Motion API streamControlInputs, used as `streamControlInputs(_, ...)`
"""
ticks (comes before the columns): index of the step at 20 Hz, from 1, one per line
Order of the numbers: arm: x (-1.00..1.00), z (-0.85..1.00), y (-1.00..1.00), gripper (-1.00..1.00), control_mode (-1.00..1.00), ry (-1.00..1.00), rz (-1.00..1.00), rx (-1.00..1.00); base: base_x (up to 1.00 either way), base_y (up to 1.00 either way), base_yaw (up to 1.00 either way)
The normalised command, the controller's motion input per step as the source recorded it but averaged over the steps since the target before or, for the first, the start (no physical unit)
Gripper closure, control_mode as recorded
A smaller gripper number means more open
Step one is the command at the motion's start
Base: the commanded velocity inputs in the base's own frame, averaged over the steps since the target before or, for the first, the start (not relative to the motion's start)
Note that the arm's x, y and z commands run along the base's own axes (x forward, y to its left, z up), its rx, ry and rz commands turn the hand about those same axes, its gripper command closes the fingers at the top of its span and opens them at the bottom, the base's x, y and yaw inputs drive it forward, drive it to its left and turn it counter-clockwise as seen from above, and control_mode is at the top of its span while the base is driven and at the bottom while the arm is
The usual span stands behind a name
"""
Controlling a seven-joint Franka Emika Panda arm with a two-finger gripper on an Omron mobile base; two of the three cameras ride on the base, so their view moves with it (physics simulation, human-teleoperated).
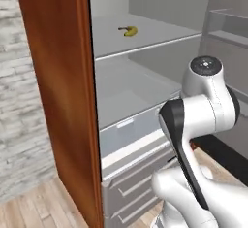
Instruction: Place the cold items (banana and broccoli) from the fridge in one tupperware on the dining counter. Place the warm items (kebab skewer and hot dog) in the stove area in another tupperware.
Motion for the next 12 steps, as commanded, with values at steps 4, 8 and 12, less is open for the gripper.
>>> streamControlInputs(4,0.00,0.00,0.00,1.00,1.00,0.00,0.00,0.00,-0.52,0.33,-0.99)
streamControlInputs(8,0.00,0.00,0.00,1.00,1.00,0.00,0.00,0.00,-0.49,0.27,-1.00)
streamControlInputs(12,0.00,0.00,0.00,1.00,1.00,0.00,0.00,0.00,-0.43,0.12,-1.00)
